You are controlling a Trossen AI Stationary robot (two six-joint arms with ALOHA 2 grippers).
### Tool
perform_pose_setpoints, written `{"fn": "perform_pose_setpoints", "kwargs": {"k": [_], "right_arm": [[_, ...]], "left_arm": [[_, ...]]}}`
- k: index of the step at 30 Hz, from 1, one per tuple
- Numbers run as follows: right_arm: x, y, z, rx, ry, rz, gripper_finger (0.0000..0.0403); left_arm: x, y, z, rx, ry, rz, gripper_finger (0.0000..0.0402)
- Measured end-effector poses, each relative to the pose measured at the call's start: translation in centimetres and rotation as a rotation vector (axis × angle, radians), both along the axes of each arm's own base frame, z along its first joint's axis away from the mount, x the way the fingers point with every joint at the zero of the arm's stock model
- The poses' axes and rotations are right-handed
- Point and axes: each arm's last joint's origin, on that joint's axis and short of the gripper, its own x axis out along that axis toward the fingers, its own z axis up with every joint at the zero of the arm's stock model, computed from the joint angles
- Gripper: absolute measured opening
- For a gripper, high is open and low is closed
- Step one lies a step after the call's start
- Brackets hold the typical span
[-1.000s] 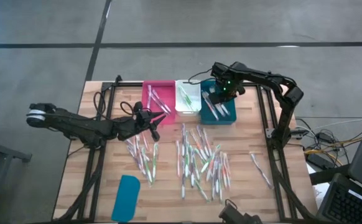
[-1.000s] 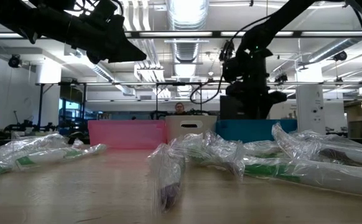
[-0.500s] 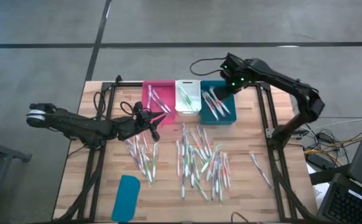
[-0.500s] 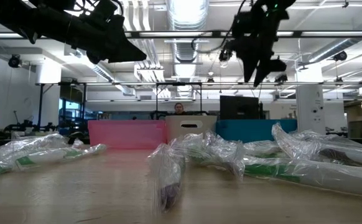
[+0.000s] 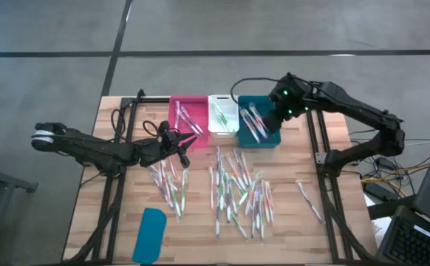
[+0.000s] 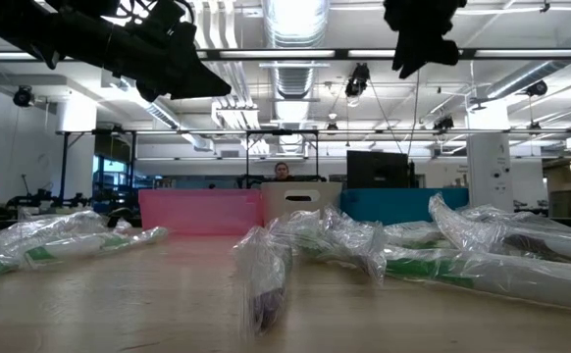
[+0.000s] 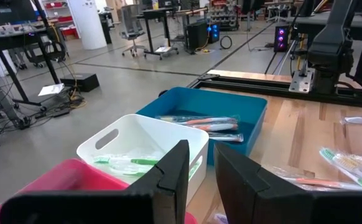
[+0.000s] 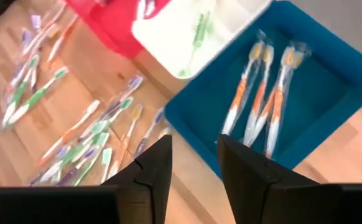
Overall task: Pick & Place Toothbrushes
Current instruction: Put the green toothbrush into the white bin
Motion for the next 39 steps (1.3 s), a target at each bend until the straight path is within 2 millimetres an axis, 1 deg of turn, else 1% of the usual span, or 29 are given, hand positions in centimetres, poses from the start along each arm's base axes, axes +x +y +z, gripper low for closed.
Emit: {"fn": "perform_pose_setpoints", "kwargs": {"k": [3, 6, 11, 17, 20, 24, 27, 31, 35, 39], "right_arm": [[0.2, 1.5, 0.3, -0.015, -0.014, 0.059, 0.0109], [1.2, 3.1, 0.4, -0.042, -0.037, 0.133, 0.0100], [3.6, 6.2, 0.0, -0.130, -0.101, 0.368, 0.0082], [6.3, 10.1, -1.2, -0.231, -0.109, 0.655, 0.0062], [7.5, 11.6, -2.3, -0.320, -0.082, 0.835, 0.0054], [8.9, 13.3, -4.2, -0.435, -0.004, 1.084, 0.0046], [10.1, 14.0, -5.9, -0.501, 0.052, 1.241, 0.0041], [11.6, 14.5, -8.5, -0.578, 0.134, 1.443, 0.0034], [12.9, 14.7, -10.9, -0.600, 0.200, 1.570, 0.0025], [13.9, 14.8, -12.9, -0.607, 0.241, 1.629, 0.0012]], "left_arm": [[0.0, 0.0, 0.0, -0.001, 0.000, 0.000, 0.0081], [0.0, 0.0, 0.0, -0.001, -0.001, 0.000, 0.0081], [0.0, 0.0, 0.0, -0.001, 0.000, 0.000, 0.0081], [0.0, 0.0, -0.1, -0.001, 0.008, -0.001, 0.0080], [0.0, 0.0, -0.1, 0.000, 0.009, 0.000, 0.0081], [0.0, 0.0, -0.2, 0.000, 0.016, -0.001, 0.0081], [0.0, 0.0, -0.1, 0.000, 0.016, 0.000, 0.0081], [0.0, 0.0, -0.2, 0.000, 0.017, 0.000, 0.0081], [0.0, 0.0, -0.2, 0.000, 0.018, 0.000, 0.0081], [0.0, 0.0, -0.2, 0.000, 0.018, 0.001, 0.0081]]}}
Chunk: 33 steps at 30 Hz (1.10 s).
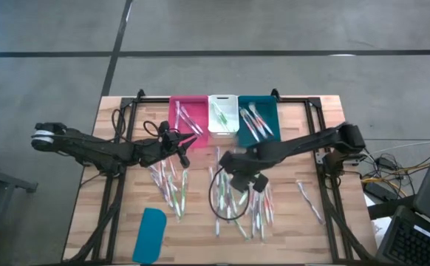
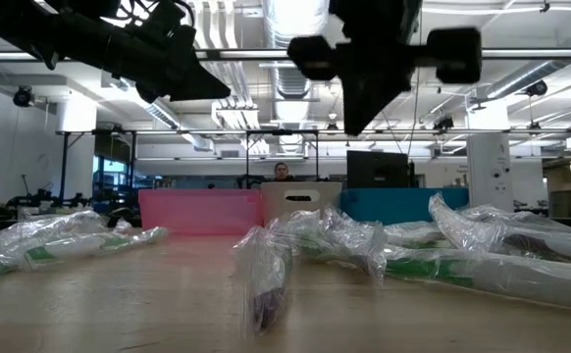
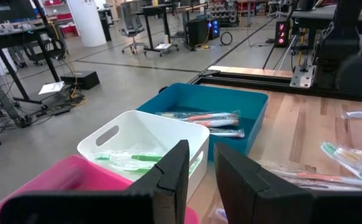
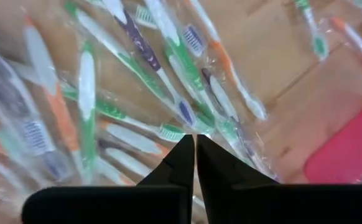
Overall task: Pick & Place Toothbrushes
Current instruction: Put the green toothbrush into the white bin
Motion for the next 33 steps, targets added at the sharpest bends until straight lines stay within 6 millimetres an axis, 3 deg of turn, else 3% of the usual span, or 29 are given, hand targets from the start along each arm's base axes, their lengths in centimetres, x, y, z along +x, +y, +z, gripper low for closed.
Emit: {"fn": "perform_pose_setpoints", "kwargs": {"k": [8, 19, 25, 33], "right_arm": [[2.0, 0.5, -1.8, -0.093, -0.082, 0.045, 0.0025], [3.3, 1.7, -3.8, -0.166, -0.110, 0.198, 0.0114], [3.8, 1.9, -6.2, -0.182, -0.051, 0.219, 0.0148], [4.4, 2.2, -8.1, -0.193, -0.025, 0.243, 0.0148]], "left_arm": [[0.0, 0.0, 0.0, 0.000, 0.000, 0.000, 0.0080], [0.0, 0.0, -0.1, 0.006, 0.010, -0.001, 0.0081], [0.0, 0.0, -0.1, 0.007, 0.010, -0.001, 0.0080], [0.0, 0.0, -0.1, 0.007, 0.010, -0.001, 0.0081]]}}
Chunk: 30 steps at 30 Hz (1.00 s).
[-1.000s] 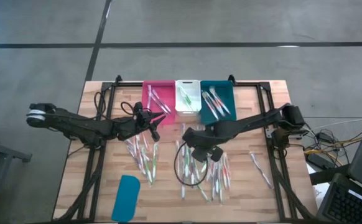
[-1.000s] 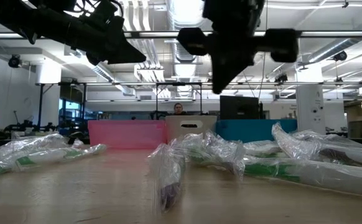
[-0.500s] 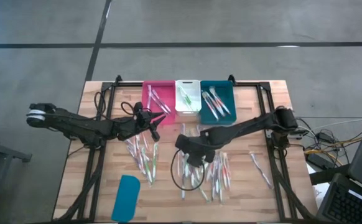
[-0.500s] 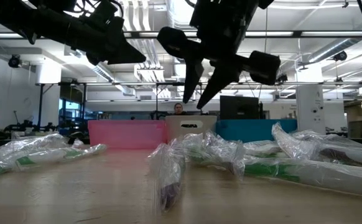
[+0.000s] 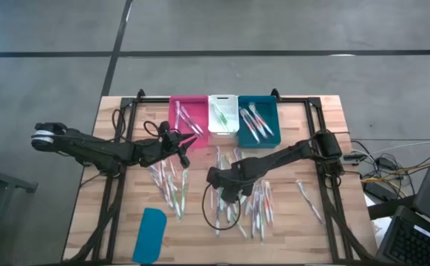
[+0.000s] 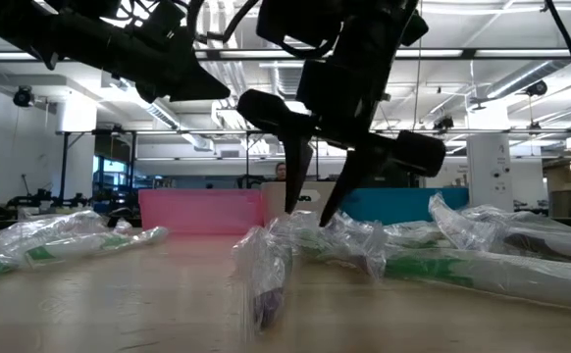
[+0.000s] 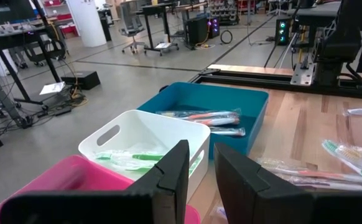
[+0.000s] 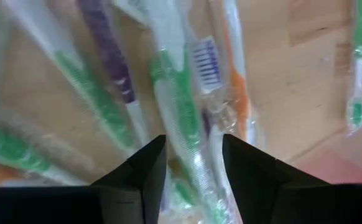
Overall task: Pick & Place Toothbrushes
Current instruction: Put the green toothbrush into the white bin
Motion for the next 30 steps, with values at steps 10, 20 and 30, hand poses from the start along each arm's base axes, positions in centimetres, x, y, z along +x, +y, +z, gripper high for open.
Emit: {"fn": "perform_pose_setpoints", "kwargs": {"k": [10, 20, 30], "right_arm": [[-0.1, 0.0, -0.3, 0.021, 0.009, -0.010, 0.0090], [0.4, 0.1, -2.6, 0.028, 0.022, -0.013, 0.0045], [-0.3, 0.0, -0.4, 0.048, -0.006, -0.031, 0.0020]], "left_arm": [[0.0, 0.0, -0.1, 0.000, 0.007, -0.001, 0.0081], [0.0, 0.0, -0.1, 0.000, 0.007, -0.001, 0.0081], [0.0, 0.0, -0.1, 0.000, 0.009, 0.000, 0.0080]]}}
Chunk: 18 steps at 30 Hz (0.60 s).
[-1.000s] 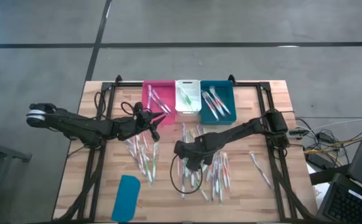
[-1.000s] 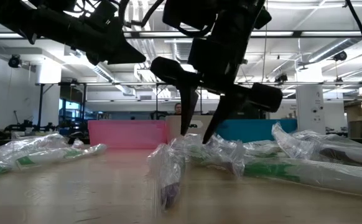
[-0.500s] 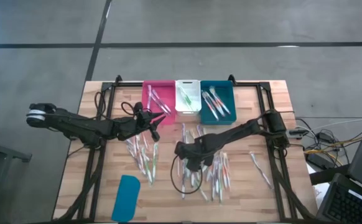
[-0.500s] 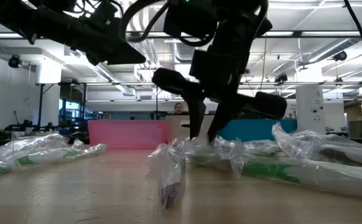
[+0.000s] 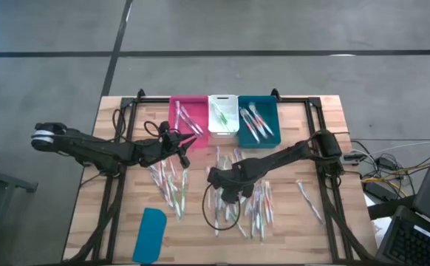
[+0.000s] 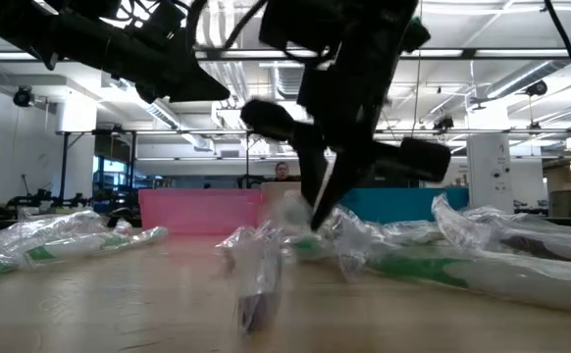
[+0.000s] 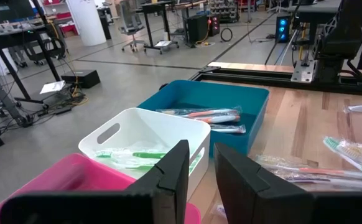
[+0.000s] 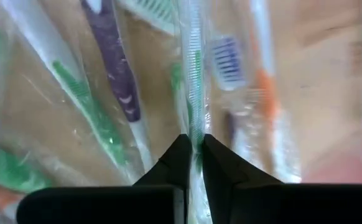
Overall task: Pick & Place Toothbrushes
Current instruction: Put the green toothbrush into the white bin
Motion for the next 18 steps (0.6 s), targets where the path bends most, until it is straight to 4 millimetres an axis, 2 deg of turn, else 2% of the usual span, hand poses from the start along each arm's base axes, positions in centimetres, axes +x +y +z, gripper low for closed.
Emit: {"fn": "perform_pose_setpoints", "kwargs": {"k": [9, 14, 18], "right_arm": [[-1.2, -0.2, 5.2, 0.000, -0.121, 0.020, 0.0020], [-2.0, -1.2, 7.1, -0.233, -0.154, 0.098, 0.0019], [-2.1, -3.1, 7.9, -0.410, -0.149, 0.089, 0.0019]], "left_arm": [[0.0, 0.0, 0.0, 0.000, 0.001, 0.001, 0.0081], [0.0, 0.0, -0.1, 0.000, 0.006, 0.001, 0.0081], [0.0, 0.0, -0.1, 0.006, 0.011, 0.000, 0.0081]]}}
